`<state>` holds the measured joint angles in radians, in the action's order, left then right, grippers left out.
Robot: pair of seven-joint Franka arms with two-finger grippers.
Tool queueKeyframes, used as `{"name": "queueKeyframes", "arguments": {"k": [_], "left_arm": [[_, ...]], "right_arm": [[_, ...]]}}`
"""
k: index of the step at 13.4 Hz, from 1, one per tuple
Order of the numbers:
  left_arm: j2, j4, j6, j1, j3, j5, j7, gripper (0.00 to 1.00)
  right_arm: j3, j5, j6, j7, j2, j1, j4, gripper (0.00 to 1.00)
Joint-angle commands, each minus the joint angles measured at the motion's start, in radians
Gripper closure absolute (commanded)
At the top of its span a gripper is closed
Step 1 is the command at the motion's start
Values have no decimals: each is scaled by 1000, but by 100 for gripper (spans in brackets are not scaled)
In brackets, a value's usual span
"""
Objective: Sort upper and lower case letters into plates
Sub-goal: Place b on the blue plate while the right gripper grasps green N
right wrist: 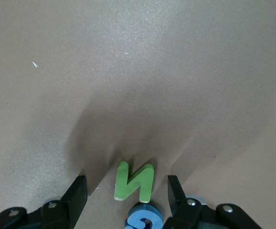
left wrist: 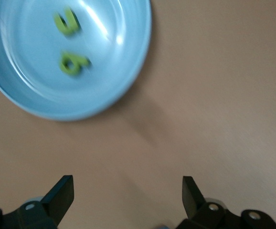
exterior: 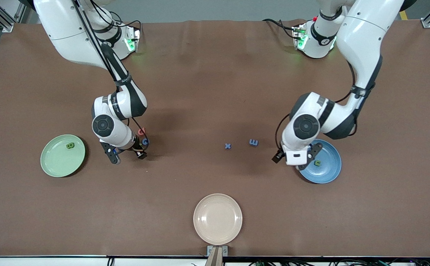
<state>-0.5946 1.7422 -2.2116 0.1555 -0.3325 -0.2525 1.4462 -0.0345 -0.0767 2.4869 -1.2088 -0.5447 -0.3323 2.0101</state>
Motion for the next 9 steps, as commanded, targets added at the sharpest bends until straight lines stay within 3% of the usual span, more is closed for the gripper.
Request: {"name": "queueKeyframes", "arguments": {"k": [1,3,9], "left_arm": [[-43,8,-87,42,-8,6,132,0],[-76,16,-173,76,-8,4,242,1],[-87,80,-230,124,-5,-7,433,8]], "right_arm": [[5,-12,-8,-12,-3,4,-4,30],[5,-12,-19,-12,-3,4,-2,35],[7,-11,-20,-12,-3,4,-2,57]]}}
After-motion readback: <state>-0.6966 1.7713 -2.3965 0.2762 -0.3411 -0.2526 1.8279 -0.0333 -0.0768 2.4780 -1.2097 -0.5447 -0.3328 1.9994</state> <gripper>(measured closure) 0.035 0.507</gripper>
